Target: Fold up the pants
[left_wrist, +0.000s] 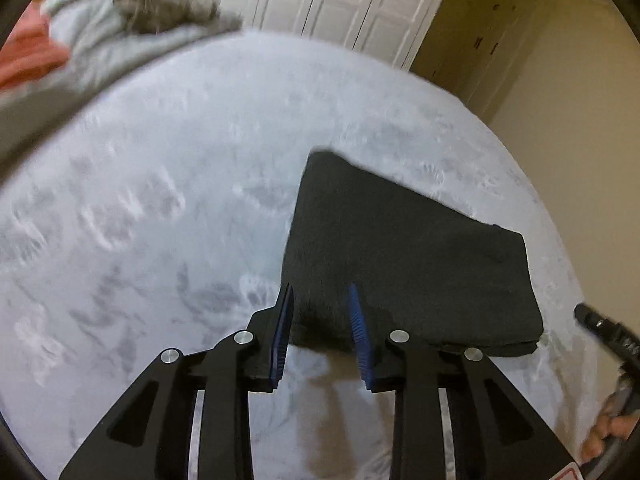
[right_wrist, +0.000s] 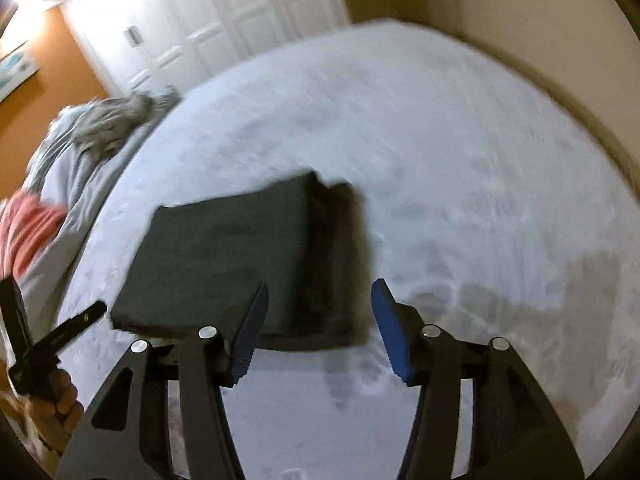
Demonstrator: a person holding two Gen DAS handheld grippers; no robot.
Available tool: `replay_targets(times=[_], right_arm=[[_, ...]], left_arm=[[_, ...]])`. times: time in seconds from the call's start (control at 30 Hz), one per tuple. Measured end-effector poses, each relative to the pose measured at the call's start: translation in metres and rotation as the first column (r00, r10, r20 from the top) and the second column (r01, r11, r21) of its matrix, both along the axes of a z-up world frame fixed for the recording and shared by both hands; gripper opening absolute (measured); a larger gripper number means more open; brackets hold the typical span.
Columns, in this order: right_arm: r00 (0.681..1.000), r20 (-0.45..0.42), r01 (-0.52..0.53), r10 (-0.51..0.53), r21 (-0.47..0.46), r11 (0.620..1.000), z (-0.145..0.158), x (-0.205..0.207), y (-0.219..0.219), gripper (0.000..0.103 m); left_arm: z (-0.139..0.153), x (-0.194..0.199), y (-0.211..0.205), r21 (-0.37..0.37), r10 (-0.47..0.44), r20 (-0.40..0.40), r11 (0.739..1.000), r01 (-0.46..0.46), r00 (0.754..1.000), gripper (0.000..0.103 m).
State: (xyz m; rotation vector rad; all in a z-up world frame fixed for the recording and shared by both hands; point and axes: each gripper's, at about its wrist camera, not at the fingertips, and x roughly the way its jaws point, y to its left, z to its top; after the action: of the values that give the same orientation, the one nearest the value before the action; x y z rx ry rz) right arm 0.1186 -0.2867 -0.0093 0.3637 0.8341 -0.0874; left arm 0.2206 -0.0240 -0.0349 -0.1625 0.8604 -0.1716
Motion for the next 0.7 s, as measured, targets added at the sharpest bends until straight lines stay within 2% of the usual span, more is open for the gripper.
replay_targets(times=[0.07, 0.13, 0.17, 0.27, 0.3, 0.37, 0.43, 0.5, 0.6, 0.7], right_arm=[[0.998, -0.017, -0.067, 0.066, -0.061, 0.996, -0.004, 0.007, 0.022, 0.051], [0.987, -0.148, -0.087, 0.059, -0.191, 0.978, -0.040, 0.023, 0.035, 0.054], [0.974, -0.224, -0.091, 0.039, -0.227, 0.970, -0.064, 0.031, 0.035, 0.064], [0.965, -0.261, -0.027, -0.026, -0.197, 0.980, -0.072, 0.018, 0.023, 0.062], [0.969, -0.246, -0.022, -0.030, -0.206, 0.978, -0.063, 0.012, 0.023, 0.063], [0.986, -0.158, 0.011, -0.051, -0.244, 0.970, -0.032, -0.006, 0.026, 0.065], [0.995, -0.083, 0.028, -0.050, -0.246, 0.969, -0.005, -0.029, 0.034, 0.073], [0.999, -0.028, 0.037, -0.044, -0.229, 0.973, 0.012, -0.050, 0.041, 0.087], [0.999, 0.030, 0.035, -0.029, -0.242, 0.970, 0.030, -0.068, 0.059, 0.091], [0.997, 0.066, 0.059, -0.041, -0.303, 0.951, 0.038, -0.092, 0.078, 0.092]], left_arm=[[0.004, -0.005, -0.012, 0.074, -0.028, 0.034, 0.997, 0.025, 0.999, 0.027], [0.006, -0.014, -0.021, 0.137, -0.043, 0.054, 0.990, 0.035, 0.998, 0.027], [0.008, -0.024, -0.023, 0.162, -0.053, 0.063, 0.986, 0.042, 0.997, 0.027], [0.013, -0.044, -0.018, 0.182, -0.080, 0.076, 0.981, 0.065, 0.994, 0.027], [0.013, -0.049, -0.015, 0.179, -0.084, 0.082, 0.982, 0.068, 0.993, 0.027], [0.013, -0.059, -0.013, 0.182, -0.094, 0.098, 0.980, 0.075, 0.991, 0.027], [0.013, -0.069, -0.013, 0.204, -0.098, 0.108, 0.976, 0.074, 0.989, 0.027], [0.017, -0.084, -0.010, 0.206, -0.099, 0.114, 0.976, 0.073, 0.989, 0.027], [0.019, -0.104, -0.004, 0.201, -0.101, 0.117, 0.977, 0.076, 0.988, 0.029], [0.018, -0.123, 0.006, 0.200, -0.090, 0.123, 0.978, 0.064, 0.988, 0.032]])
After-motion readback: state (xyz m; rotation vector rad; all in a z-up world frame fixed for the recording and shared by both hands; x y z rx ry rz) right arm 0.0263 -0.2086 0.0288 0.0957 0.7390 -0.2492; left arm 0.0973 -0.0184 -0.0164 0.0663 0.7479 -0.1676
